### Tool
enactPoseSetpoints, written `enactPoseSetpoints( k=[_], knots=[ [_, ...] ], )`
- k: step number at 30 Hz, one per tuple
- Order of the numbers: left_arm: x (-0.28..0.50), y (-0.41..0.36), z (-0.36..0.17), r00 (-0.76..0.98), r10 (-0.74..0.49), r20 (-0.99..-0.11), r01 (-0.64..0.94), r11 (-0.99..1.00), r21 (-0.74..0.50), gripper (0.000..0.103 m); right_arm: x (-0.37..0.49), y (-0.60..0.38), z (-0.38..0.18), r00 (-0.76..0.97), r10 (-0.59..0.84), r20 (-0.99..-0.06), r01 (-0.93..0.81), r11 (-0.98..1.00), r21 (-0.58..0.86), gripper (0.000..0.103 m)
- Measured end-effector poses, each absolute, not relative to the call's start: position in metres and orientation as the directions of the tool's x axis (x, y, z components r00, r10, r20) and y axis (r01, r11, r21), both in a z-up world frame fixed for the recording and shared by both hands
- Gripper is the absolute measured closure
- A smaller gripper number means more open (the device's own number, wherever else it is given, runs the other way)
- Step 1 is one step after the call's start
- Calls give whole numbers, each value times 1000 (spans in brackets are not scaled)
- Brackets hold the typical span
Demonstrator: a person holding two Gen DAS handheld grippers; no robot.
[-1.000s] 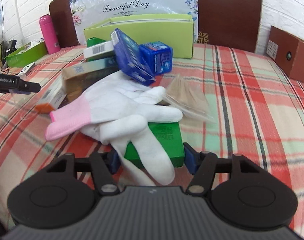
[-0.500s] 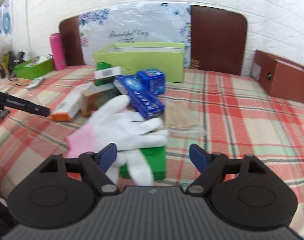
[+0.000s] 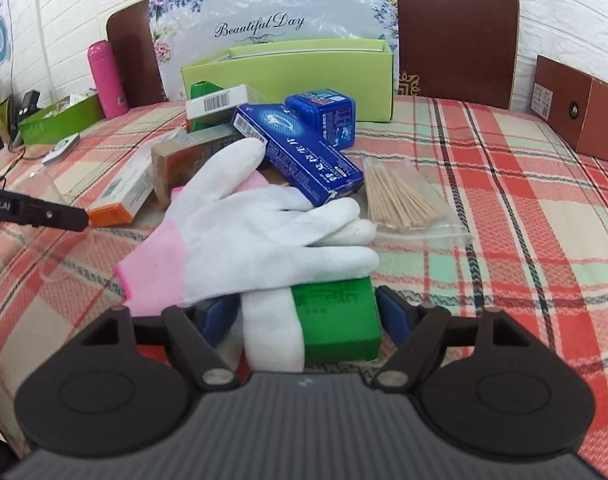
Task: Organize objects
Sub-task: 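Lift the cup with the left gripper while the right gripper grasps the green box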
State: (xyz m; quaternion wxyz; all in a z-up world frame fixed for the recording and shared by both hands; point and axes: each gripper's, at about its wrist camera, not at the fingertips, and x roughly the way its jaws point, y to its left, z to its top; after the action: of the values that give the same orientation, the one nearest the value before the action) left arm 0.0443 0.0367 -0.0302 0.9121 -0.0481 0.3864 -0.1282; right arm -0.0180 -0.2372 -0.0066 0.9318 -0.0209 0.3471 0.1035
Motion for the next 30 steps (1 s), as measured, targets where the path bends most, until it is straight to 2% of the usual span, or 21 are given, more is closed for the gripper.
enactPoseSetpoints(
  k=[2,6,14,18,20,21,26,30],
  knots=[
    [46,40,-32,663,-272,-697,187,962,-197,42,-24,-249,-8,746,109,-657,-167,986,-27,20],
    [48,38,-35,649,-286,-705,198,958,-206,42,-38,-286,0,749,39,-661,-58,998,-7,20],
    [44,20,-28,647,-339,-683,278,939,-203,42,-32,-261,-4,789,79,-610,-271,935,-229,20],
    [46,24,-34,638,-321,-700,246,946,-210,42,-14,-270,-10,767,154,-623,-275,956,-102,20],
    [46,26,-36,632,-333,-700,246,943,-226,44,-15,-282,-9,749,179,-638,-244,970,-14,34],
    [46,27,-36,631,-338,-698,246,941,-234,45,-18,-287,-8,750,174,-638,-223,975,4,35],
    [48,27,-24,650,-360,-669,282,932,-227,48,-36,-305,1,758,105,-644,-126,992,14,38],
    [51,30,3,704,-364,-610,317,929,-189,48,-37,-313,25,798,80,-597,-96,995,5,38]
  ],
)
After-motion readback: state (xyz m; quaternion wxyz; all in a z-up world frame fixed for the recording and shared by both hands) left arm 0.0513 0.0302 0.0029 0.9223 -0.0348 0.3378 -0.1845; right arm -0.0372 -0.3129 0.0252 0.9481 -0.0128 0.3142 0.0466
